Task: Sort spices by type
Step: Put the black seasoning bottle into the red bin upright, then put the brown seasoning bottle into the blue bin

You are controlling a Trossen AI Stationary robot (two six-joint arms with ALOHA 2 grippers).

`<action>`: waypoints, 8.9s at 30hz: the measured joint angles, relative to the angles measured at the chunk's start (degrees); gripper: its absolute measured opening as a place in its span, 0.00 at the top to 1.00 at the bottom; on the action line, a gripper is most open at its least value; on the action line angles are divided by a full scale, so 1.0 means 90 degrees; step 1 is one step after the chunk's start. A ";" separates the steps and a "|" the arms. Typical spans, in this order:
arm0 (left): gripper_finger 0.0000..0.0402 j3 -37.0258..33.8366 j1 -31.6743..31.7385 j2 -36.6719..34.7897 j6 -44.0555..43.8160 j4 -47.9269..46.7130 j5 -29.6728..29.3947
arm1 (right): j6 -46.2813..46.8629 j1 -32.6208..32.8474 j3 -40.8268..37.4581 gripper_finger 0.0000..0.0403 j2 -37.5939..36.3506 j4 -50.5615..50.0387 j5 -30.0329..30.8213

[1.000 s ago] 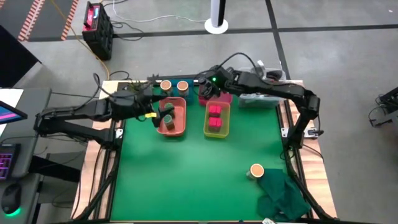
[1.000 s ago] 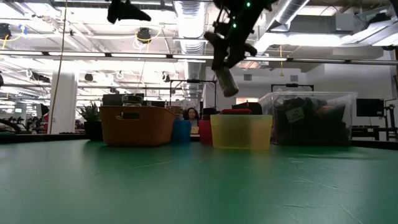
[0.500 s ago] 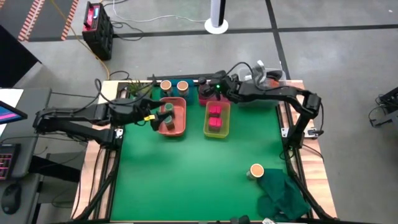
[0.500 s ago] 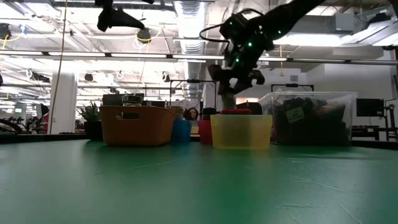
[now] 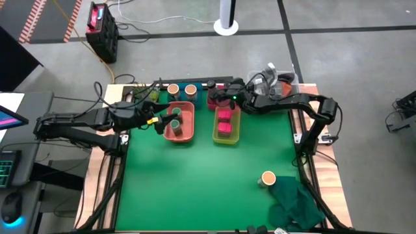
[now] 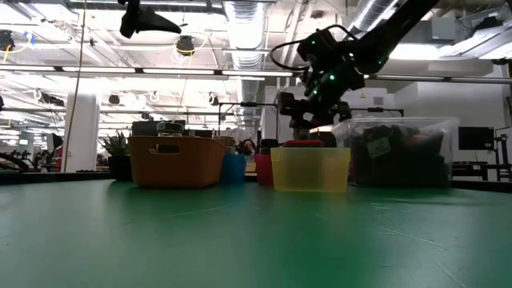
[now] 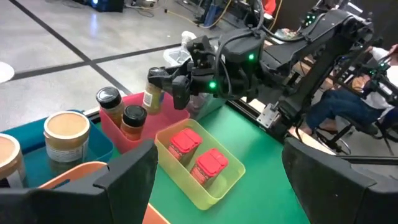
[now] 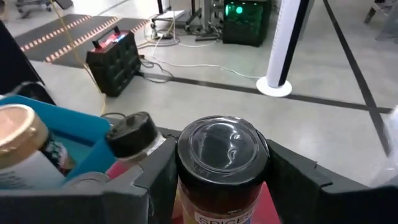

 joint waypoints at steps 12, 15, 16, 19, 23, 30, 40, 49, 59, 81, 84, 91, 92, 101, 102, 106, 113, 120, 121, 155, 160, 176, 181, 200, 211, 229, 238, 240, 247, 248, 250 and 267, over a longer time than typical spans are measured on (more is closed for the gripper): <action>0.19 0.0002 0.0002 -0.0068 -0.0098 0.0012 -0.0005 | -0.1116 0.0177 -0.0039 0.43 -0.1021 -0.0535 -0.0175; 0.19 0.0002 0.0002 -0.0096 -0.0023 0.0045 -0.0015 | -0.1152 0.0164 -0.0038 0.43 -0.1195 -0.0680 -0.0407; 0.19 0.0002 0.0002 -0.0102 -0.0019 0.0034 -0.0017 | -0.1156 0.0204 -0.0038 0.43 -0.1197 -0.0753 -0.0423; 0.19 0.0005 0.0002 -0.0110 -0.0010 0.0051 -0.0022 | -0.1059 0.0457 0.0215 0.43 -0.1061 -0.1066 -0.0395; 0.19 0.0005 0.0002 -0.0104 -0.0007 0.0048 0.0025 | -0.0690 0.0851 0.0698 0.43 -0.0549 -0.1280 0.0212; 0.19 0.0005 -0.0045 -0.0215 -0.0085 0.0054 0.0143 | 0.1330 0.1125 0.1584 0.43 0.0281 -0.2982 0.1771; 0.19 0.0005 -0.0058 -0.0344 -0.0058 0.0044 0.0145 | 0.1746 0.1057 0.1974 0.43 0.0910 -0.3180 0.1840; 0.19 0.0005 -0.0058 -0.0342 -0.0063 0.0040 0.0155 | 0.1940 0.0699 0.2012 0.43 0.0910 -0.3259 0.1869; 0.19 0.0005 -0.0058 -0.0343 -0.0032 0.0041 0.0156 | 0.1935 0.0418 0.2009 0.38 0.0899 -0.3862 0.1086; 0.19 0.0005 -0.0058 -0.0967 -0.0082 -0.0156 0.0197 | 0.2072 0.0504 0.2001 0.38 0.0886 -0.3948 0.0553; 0.19 0.0005 -0.0058 -0.0962 -0.0093 -0.0155 0.0318 | 0.2043 0.0517 0.1973 0.36 0.0884 -0.3892 0.0555; 0.19 0.0005 -0.0060 -0.0962 -0.0075 -0.0151 0.0333 | 0.2026 0.0682 0.1965 0.23 0.0898 -0.3886 0.0551; 0.19 0.0005 -0.0061 -0.0964 -0.0070 -0.0151 0.0333 | 0.2017 0.0692 0.1963 0.21 0.0901 -0.3892 0.0543; 0.19 0.0005 -0.0058 -0.0963 -0.0051 -0.0114 0.0328 | 0.1863 0.0714 0.1947 0.10 0.0762 -0.4391 0.0451; 0.19 0.0005 -0.0060 -0.0962 -0.0030 -0.0107 0.0328 | 0.1853 0.0697 0.1940 0.10 0.0714 -0.4485 0.0393; 0.19 0.0005 -0.0060 -0.0963 0.0003 -0.0114 0.0325 | 0.1743 0.0628 0.1931 0.10 0.0413 -0.4853 0.0362; 0.19 0.0005 -0.0058 -0.0964 0.0111 -0.0213 0.0321 | 0.0411 0.0713 0.1939 0.10 -0.0512 -0.5187 0.0335; 0.19 0.0005 -0.0058 -0.0941 -0.0290 -0.1090 0.0487 | 0.0180 0.0883 0.2335 0.10 -0.1635 -0.6524 -0.1989; 0.19 0.0005 -0.0058 -0.0911 -0.0274 -0.1220 0.0562 | 0.0176 0.0942 0.2401 0.10 -0.1741 -0.6694 -0.2346; 0.19 0.0002 -0.0058 -0.0420 0.0444 -0.1847 0.1758 | 0.3170 0.6737 0.2062 0.01 -0.2220 -0.9631 -0.3898; 0.19 0.0002 -0.0058 -0.0418 0.0437 -0.1829 0.1772 | 0.3488 0.6915 0.1532 0.01 -0.2220 -0.9230 -0.3921; 0.19 0.0002 -0.0057 -0.0420 0.0337 -0.2002 0.1980 | 0.3528 0.6957 0.0865 0.01 -0.2222 -0.8453 -0.4141; 0.19 0.0002 -0.0058 -0.0420 0.0349 -0.2008 0.2001 | 0.3349 0.6950 0.0858 0.01 -0.2220 -0.8458 -0.4141; 0.19 0.0002 -0.0056 -0.0420 0.0399 -0.2018 0.2004 | 0.3064 0.6824 -0.0087 0.01 -0.2220 -0.7382 -0.4304; 0.19 0.0002 -0.0056 -0.0425 0.0392 -0.2007 0.2006 | 0.2939 0.6777 -0.0291 0.26 -0.2227 -0.7399 -0.4317; 0.19 0.0267 -0.0056 -0.0423 -0.0253 -0.2454 0.1424 | -0.0899 0.4184 0.2246 0.26 -0.1282 -0.7599 -0.4290; 0.19 0.0267 -0.0056 -0.0045 -0.0150 -0.2436 0.1812 | -0.2522 0.2992 0.4824 0.26 0.0228 -0.7760 -0.4302; 0.19 0.0265 -0.0056 0.0164 0.0025 -0.2443 0.1999 | -0.2716 0.2746 0.5505 0.26 0.0581 -0.8138 -0.4301; 0.19 0.0265 0.0030 0.0488 -0.0008 -0.2492 0.1879 | -0.2648 0.1877 0.7727 0.26 0.1757 -0.9062 -0.4326; 0.19 0.0265 0.0065 0.0485 -0.0007 -0.2488 0.1802 | -0.2721 0.1762 0.7918 0.26 0.1891 -0.9027 -0.4323; 0.19 0.0265 0.0150 0.0476 -0.0005 -0.2484 0.1648 | -0.2969 0.1574 0.8195 0.26 0.2140 -0.8950 -0.4318; 0.19 0.0265 0.0406 -0.0345 -0.0174 -0.2265 0.1419 | -0.3385 0.0404 0.8438 0.26 0.3113 -0.8144 -0.4400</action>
